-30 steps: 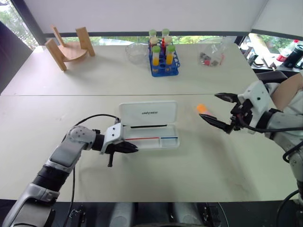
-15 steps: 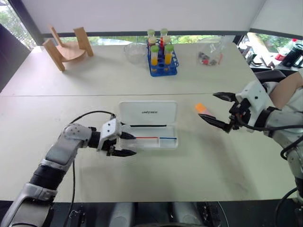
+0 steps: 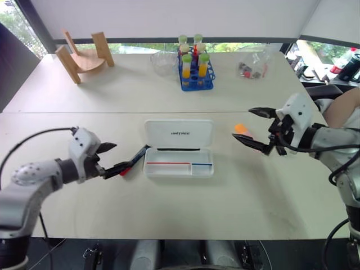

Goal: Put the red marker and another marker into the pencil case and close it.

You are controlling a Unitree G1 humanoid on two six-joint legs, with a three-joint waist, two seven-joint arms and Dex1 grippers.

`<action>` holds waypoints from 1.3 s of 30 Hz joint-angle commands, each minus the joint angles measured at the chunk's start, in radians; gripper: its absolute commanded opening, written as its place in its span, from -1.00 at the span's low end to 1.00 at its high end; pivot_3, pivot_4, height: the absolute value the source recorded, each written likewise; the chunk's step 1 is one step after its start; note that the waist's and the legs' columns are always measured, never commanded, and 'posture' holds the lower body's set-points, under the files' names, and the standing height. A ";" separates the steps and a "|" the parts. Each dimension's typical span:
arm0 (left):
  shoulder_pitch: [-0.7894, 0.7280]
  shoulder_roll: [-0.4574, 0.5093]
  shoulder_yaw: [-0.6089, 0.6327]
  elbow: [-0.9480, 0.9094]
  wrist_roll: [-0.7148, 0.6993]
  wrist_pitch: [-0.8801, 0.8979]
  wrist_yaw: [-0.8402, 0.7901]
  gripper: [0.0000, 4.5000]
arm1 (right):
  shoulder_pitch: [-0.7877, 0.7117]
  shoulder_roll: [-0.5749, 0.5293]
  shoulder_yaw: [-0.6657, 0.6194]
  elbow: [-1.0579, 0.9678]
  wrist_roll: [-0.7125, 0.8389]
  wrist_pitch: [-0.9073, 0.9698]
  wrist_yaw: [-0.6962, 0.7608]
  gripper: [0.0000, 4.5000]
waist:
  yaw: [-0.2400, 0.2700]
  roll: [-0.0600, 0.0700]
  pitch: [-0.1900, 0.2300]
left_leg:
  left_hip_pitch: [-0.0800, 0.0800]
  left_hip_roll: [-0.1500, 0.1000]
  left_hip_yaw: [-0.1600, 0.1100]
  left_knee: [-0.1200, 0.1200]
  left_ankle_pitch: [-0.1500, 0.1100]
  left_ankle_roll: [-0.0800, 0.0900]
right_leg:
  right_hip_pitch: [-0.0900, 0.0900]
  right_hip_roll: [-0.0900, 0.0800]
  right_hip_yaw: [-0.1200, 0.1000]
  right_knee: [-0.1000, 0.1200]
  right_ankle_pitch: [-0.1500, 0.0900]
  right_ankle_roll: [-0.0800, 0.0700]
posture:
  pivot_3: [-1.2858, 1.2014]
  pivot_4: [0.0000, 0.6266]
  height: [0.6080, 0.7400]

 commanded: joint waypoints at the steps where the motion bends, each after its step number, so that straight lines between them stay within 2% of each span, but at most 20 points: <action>1: 0.036 -0.042 -0.024 -0.032 0.067 -0.021 0.111 0.97 | -0.031 0.005 -0.003 0.003 -0.003 -0.021 0.005 1.00 | -0.001 0.000 0.000 | 0.000 0.000 0.000 0.000 0.000 0.000 | 0.000 0.000 0.000 0.000 0.000 0.000 | 0.03 -0.52 1.00; 9: -0.002 -0.167 -0.155 0.140 0.180 -0.151 0.192 0.97 | -0.070 0.004 0.011 0.023 -0.006 -0.022 0.020 1.00 | 0.001 0.000 0.000 | 0.000 -0.002 0.001 0.000 0.000 0.000 | 0.000 0.001 -0.001 0.000 0.000 0.000 | 0.03 -0.52 1.00; 12: -0.020 -0.210 -0.171 0.206 0.206 -0.194 0.219 0.58 | -0.077 0.001 0.016 0.028 -0.009 -0.025 0.025 1.00 | 0.002 0.001 -0.001 | 0.000 -0.002 0.001 0.000 0.000 0.000 | 0.000 0.000 -0.001 0.000 0.000 0.000 | 0.03 -0.52 1.00; 17: -0.004 -0.247 -0.146 0.269 0.220 -0.250 0.245 -0.51 | -0.083 0.004 0.019 0.030 -0.012 -0.024 0.025 1.00 | 0.001 0.002 -0.001 | 0.001 -0.002 0.001 0.000 0.000 0.000 | 0.001 0.000 -0.001 0.000 0.000 0.000 | 0.03 -0.52 1.00; 19: 0.002 -0.262 -0.112 0.283 0.214 -0.259 0.268 -0.84 | -0.085 0.005 0.020 0.030 -0.011 -0.023 0.026 1.00 | 0.001 0.002 -0.002 | 0.001 -0.002 0.001 0.000 0.000 0.000 | 0.001 0.000 -0.001 0.000 0.000 0.000 | 0.03 -0.52 1.00; 21: 0.002 -0.248 -0.032 0.296 0.208 -0.281 0.297 -0.83 | -0.089 0.005 0.022 0.035 -0.011 -0.023 0.028 1.00 | -0.001 0.002 -0.002 | 0.002 -0.002 0.001 0.000 0.000 0.000 | 0.002 0.000 -0.001 0.001 0.000 0.000 | 0.03 -0.52 1.00; 25: -0.013 -0.214 0.100 0.239 0.093 -0.400 0.197 -0.83 | -0.096 0.006 0.028 0.044 -0.014 -0.026 0.032 1.00 | -0.011 0.001 -0.001 | 0.002 0.000 0.001 0.000 0.000 0.000 | 0.000 0.004 -0.001 0.002 0.001 -0.001 | 0.03 -0.52 1.00; 30: -0.056 -0.111 0.149 0.136 -0.034 -0.400 0.042 -0.83 | -0.106 0.000 0.029 0.060 -0.021 -0.035 0.041 1.00 | 0.004 0.001 -0.001 | 0.000 -0.001 0.001 0.000 0.001 -0.001 | -0.001 0.001 -0.001 0.002 0.001 -0.001 | 0.03 -0.52 1.00; 34: -0.095 -0.027 0.041 0.052 -0.084 -0.356 -0.099 -0.83 | -0.115 -0.001 0.024 0.064 -0.024 -0.036 0.041 1.00 | 0.000 0.001 -0.001 | 0.000 -0.002 0.002 0.000 0.001 -0.001 | 0.000 -0.001 -0.001 -0.001 0.001 -0.001 | 0.03 -0.52 1.00; 37: -0.182 0.014 -0.130 0.075 -0.003 -0.402 -0.215 -0.83 | -0.111 -0.003 0.013 0.057 -0.021 -0.027 0.035 1.00 | 0.000 0.001 -0.001 | 0.000 -0.003 0.003 0.000 0.001 -0.001 | 0.000 -0.001 -0.001 -0.001 0.001 -0.001 | 0.03 -0.52 1.00; 39: -0.270 0.021 -0.246 0.154 0.092 -0.490 -0.292 -0.83 | -0.102 -0.003 0.002 0.040 -0.009 -0.005 0.030 1.00 | -0.001 0.001 -0.001 | 0.000 -0.003 0.002 -0.001 0.001 -0.001 | 0.000 0.001 -0.001 -0.001 0.001 -0.001 | 0.03 -0.52 1.00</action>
